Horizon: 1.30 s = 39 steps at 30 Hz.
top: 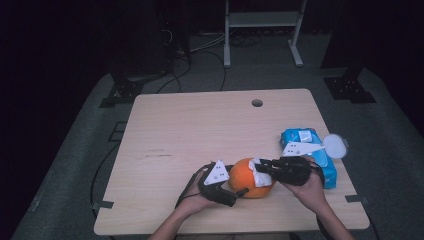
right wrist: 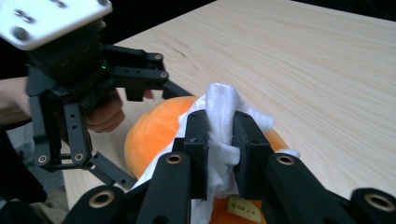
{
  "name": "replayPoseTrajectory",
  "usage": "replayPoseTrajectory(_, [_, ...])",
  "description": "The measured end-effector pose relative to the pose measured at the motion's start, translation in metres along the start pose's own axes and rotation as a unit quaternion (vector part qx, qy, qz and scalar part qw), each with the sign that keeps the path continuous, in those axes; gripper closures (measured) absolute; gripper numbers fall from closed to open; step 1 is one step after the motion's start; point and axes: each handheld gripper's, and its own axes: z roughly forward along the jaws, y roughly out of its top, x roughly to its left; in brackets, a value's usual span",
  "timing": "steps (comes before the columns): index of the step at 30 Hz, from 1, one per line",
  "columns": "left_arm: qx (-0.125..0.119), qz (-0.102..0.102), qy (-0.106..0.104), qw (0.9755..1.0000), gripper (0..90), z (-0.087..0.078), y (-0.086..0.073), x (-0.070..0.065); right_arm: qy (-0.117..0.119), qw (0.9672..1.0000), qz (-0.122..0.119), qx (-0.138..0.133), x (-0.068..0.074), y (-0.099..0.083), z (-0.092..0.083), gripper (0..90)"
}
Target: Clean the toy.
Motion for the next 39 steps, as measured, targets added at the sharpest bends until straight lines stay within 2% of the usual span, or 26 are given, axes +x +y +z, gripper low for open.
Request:
replayPoseTrajectory(2, [-0.005, 0.000, 0.002, 1.0000, 25.2, -0.004, 0.005, -0.001, -0.005, 1.0000, 0.000, -0.004, 0.001, 0.001, -0.001, 76.4])
replayPoseTrajectory(4, [-0.021, -0.003, -0.002, 0.9998, 26.4, -0.014, 0.015, -0.002, -0.007, 0.9999, 0.007, -0.013, 0.000, 0.002, -0.005, 76.4])
replayPoseTrajectory(7, [-0.030, 0.011, -0.002, 0.9995, 28.2, -0.026, 0.028, -0.003, -0.004, 0.9996, 0.017, -0.023, 0.000, 0.002, -0.008, 76.7])
replayPoseTrajectory(10, [-0.015, 0.009, 0.004, 0.9998, 27.4, -0.024, 0.026, -0.002, -0.002, 0.9997, 0.022, -0.008, -0.003, -0.002, 0.001, 76.7])
replayPoseTrajectory(13, [-0.025, -0.015, -0.001, 0.9996, 26.6, -0.020, 0.019, 0.004, -0.004, 0.9994, 0.033, -0.001, -0.008, -0.006, 0.006, 76.9])
replayPoseTrajectory(14, [-0.025, -0.018, 0.001, 0.9995, 26.6, -0.020, 0.019, 0.005, -0.005, 0.9993, 0.036, -0.004, -0.008, -0.006, 0.005, 77.0])
replayPoseTrajectory(15, [-0.027, -0.022, 0.002, 0.9994, 26.5, -0.019, 0.018, 0.004, -0.004, 0.9994, 0.033, -0.006, -0.006, -0.005, 0.003, 77.1])
replayPoseTrajectory(19, [-0.029, -0.021, 0.006, 0.9994, 26.3, -0.017, 0.018, 0.003, 0.030, 0.9994, 0.009, -0.017, 0.012, 0.005, 0.003, 77.0])
replayPoseTrajectory(20, [-0.028, -0.019, 0.006, 0.9994, 26.2, -0.017, 0.018, 0.003, 0.033, 0.9993, -0.004, -0.016, 0.018, 0.008, 0.005, 77.0])
replayPoseTrajectory(22, [-0.028, -0.019, 0.007, 0.9994, 26.0, -0.018, 0.017, 0.003, 0.022, 0.9995, -0.023, -0.010, 0.023, 0.009, 0.007, 76.8])
replayPoseTrajectory(24, [-0.029, -0.019, 0.006, 0.9994, 25.9, -0.018, 0.016, 0.004, 0.023, 0.9995, -0.019, -0.009, 0.021, 0.009, 0.007, 76.6])
replayPoseTrajectory(25, [-0.029, -0.022, 0.007, 0.9993, 25.9, -0.017, 0.015, 0.004, 0.012, 0.9999, -0.006, -0.004, 0.009, 0.002, 0.008, 76.6])
replayPoseTrajectory(27, [-0.032, -0.024, 0.006, 0.9992, 25.6, -0.015, 0.014, 0.004, 0.001, 1.0000, 0.003, 0.000, 0.002, -0.003, 0.007, 76.6])
replayPoseTrajectory(28, [-0.033, -0.023, 0.005, 0.9992, 25.5, -0.015, 0.014, 0.004, -0.004, 0.9999, 0.016, 0.003, -0.006, -0.008, 0.006, 76.6])
replayPoseTrajectory(31, [-0.035, -0.021, 0.001, 0.9992, 25.4, -0.013, 0.015, 0.003, -0.005, 0.9996, 0.027, 0.002, -0.009, -0.009, 0.003, 76.9])
replayPoseTrajectory(33, [-0.038, -0.017, -0.002, 0.9991, 25.4, -0.012, 0.015, 0.001, -0.003, 0.9998, 0.019, -0.004, -0.002, -0.004, 0.002, 77.0])
replayPoseTrajectory(35, [-0.040, -0.009, -0.005, 0.9992, 25.4, -0.011, 0.015, -0.002, 0.025, 0.9995, 0.006, -0.020, 0.010, 0.006, 0.001, 76.9])
replayPoseTrajectory(37, [-0.039, -0.001, -0.005, 0.9992, 24.3, -0.011, 0.017, -0.006, 0.020, 0.9996, -0.013, -0.016, 0.017, 0.010, 0.003, 76.9])
replayPoseTrajectory(38, [-0.038, 0.001, -0.011, 0.9992, 20.9, -0.011, 0.016, -0.006, 0.014, 0.9996, -0.022, -0.013, 0.019, 0.010, 0.004, 77.0])
replayPoseTrajectory(39, [-0.043, 0.008, -0.015, 0.9989, 18.8, -0.012, 0.015, -0.005, 0.014, 0.9996, -0.022, -0.013, 0.018, 0.009, 0.005, 77.0])
